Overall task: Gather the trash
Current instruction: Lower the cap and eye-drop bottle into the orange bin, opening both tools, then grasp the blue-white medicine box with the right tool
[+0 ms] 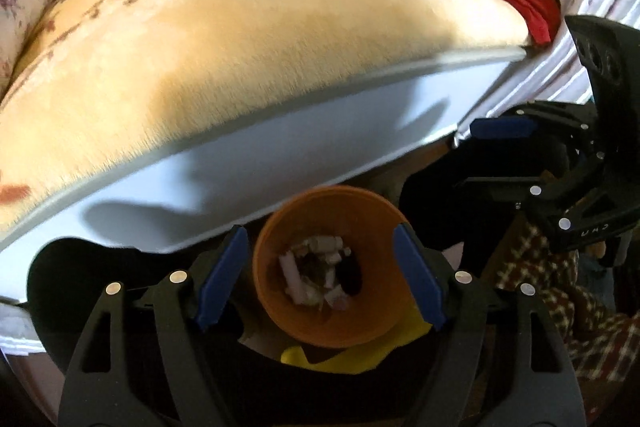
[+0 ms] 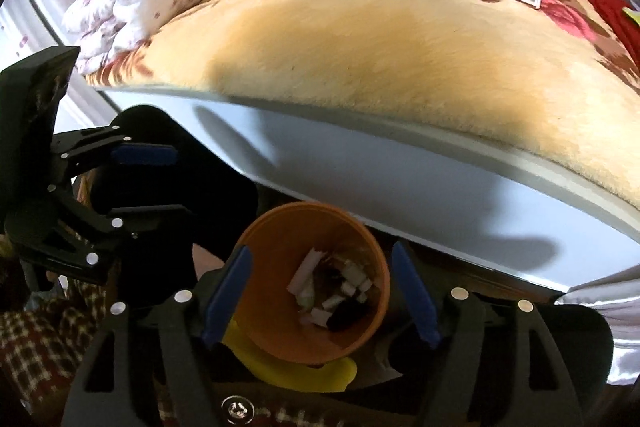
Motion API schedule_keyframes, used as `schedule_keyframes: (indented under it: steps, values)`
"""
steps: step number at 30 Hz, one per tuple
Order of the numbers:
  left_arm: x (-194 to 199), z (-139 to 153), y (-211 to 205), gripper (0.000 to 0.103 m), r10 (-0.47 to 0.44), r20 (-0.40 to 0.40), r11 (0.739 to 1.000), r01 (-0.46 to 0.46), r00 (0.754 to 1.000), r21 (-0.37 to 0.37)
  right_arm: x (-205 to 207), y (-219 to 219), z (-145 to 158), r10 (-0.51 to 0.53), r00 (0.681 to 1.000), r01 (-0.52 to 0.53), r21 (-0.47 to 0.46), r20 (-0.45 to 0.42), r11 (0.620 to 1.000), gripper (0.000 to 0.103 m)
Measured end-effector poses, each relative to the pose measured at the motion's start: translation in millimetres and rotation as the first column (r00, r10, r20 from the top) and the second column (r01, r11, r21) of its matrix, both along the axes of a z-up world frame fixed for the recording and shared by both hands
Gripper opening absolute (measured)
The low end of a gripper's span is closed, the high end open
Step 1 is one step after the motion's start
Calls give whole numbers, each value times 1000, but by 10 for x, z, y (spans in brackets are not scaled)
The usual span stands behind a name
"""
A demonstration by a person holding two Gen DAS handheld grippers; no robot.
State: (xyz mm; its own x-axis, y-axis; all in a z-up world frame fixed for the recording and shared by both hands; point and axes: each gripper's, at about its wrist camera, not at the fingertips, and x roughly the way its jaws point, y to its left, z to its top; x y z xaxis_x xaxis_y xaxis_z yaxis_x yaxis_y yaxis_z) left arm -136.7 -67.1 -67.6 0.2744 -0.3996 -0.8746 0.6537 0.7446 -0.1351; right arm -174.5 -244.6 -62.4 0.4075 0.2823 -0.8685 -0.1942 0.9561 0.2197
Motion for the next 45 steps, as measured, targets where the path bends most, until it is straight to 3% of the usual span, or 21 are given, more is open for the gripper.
schedule_keyframes:
  steps: [9, 17, 25, 32, 35, 36, 37, 40, 45]
  values:
    - [345, 302, -188, 76, 54, 94, 994, -44, 994, -100, 495, -436, 399, -123, 979, 124, 0, 162, 992, 73]
    - [623, 538, -458, 77, 74, 175, 988, -48, 982, -145, 1468, -1100, 809, -279, 902, 314, -58, 329, 948, 79]
    - [808, 562, -625, 77, 67, 216, 990, -38, 974, -137, 2825, -1794, 670, -428, 862, 480, -165, 274, 862, 79]
    - [1003, 535, -633, 77, 83, 202, 989, -56, 976, -136, 3561, -2017, 362, -486, 862, 506, -190, 144, 841, 79]
    - [1081, 519, -638, 77, 91, 187, 988, -65, 978, -143, 3728, -2013, 260, -488, 865, 502, -242, 120, 830, 76]
    - [1096, 517, -648, 77, 91, 183, 987, -64, 979, -146, 3767, -2019, 230, -485, 867, 497, -254, 113, 830, 66]
    - [1104, 519, -655, 77, 89, 184, 987, -63, 979, -147, 3796, -2026, 201, -477, 873, 486, -264, 102, 833, 50]
    - [1124, 530, -694, 77, 79, 188, 988, -52, 979, -147, 3697, -2035, 260, -489, 864, 503, -237, 121, 831, 50]
    - [1311, 633, -813, 77, 71, 196, 987, -41, 978, -155, 3100, -1880, 680, -464, 848, 499, -93, 255, 862, 50]
